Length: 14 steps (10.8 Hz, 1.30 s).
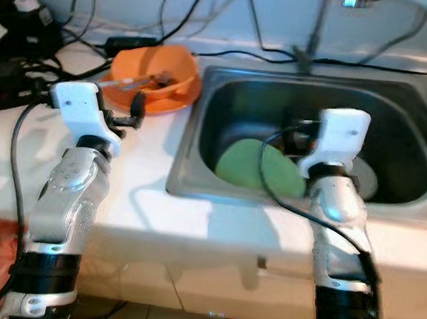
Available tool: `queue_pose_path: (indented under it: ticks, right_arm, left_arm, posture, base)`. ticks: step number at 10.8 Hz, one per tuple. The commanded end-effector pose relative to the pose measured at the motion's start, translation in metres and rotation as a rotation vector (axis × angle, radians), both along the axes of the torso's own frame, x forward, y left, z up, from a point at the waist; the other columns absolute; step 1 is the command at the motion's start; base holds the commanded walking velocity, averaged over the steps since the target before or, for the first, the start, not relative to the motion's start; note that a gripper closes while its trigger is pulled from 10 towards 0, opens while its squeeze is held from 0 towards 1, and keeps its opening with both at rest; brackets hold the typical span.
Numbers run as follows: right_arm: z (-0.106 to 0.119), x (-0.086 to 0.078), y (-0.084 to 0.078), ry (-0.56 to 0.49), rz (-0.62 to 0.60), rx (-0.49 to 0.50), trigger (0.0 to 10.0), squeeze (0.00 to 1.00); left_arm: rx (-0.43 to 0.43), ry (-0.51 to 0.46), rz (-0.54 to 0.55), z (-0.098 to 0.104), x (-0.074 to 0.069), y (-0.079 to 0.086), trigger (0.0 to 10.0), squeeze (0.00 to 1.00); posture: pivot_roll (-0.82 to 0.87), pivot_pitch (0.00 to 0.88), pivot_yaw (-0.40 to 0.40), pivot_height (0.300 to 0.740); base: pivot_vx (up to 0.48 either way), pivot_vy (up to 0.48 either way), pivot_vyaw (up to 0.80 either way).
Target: Kitchen organization
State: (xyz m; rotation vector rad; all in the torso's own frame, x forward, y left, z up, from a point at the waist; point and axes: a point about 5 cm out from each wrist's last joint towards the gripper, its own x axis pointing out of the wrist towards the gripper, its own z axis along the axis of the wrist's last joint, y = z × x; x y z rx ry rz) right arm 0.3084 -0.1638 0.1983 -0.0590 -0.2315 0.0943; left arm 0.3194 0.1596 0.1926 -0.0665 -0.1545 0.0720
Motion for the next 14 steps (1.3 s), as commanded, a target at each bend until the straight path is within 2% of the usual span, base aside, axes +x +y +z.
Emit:
queue_pose_path:
  ticks: [1,5,10,12,14]
  right_arm:
    - [0.004,-0.003,-0.009,-0.016,-0.030,-0.016,10.0,0.00]
    - [0.004,-0.003,-0.009,-0.010,-0.026,-0.018,10.0,0.00]
    - [0.002,-0.004,-0.009,-0.003,-0.030,-0.018,10.0,0.00]
    - [0.001,-0.007,-0.008,0.007,-0.027,-0.014,10.0,0.00]
    - [-0.004,-0.010,-0.006,0.040,-0.007,-0.012,10.0,0.00]
  left_arm:
    - [-0.007,-0.012,-0.026,0.002,0.000,-0.011,10.0,0.00]
    - [-0.016,0.013,-0.024,-0.003,-0.004,-0.012,10.0,0.00]
    - [-0.006,0.054,-0.025,-0.008,0.000,-0.011,10.0,0.00]
    - [0.002,0.142,-0.026,-0.018,0.012,-0.005,10.0,0.00]
    - [0.037,0.127,-0.041,-0.007,0.030,-0.001,10.0,0.00]
  posture:
    - [0.07,0.008,0.050,0.740]
    - [0.08,0.020,0.044,0.740]
    - [0.07,0.026,0.052,0.740]
    - [0.07,0.037,0.053,0.740]
    - [0.06,0.068,0.052,0.740]
  base:
    - [0.000,0.000,0.00]
    - [0.000,0.000,0.00]
    - [0.000,0.000,0.00]
    - [0.000,0.000,0.00]
    - [0.000,0.000,0.00]
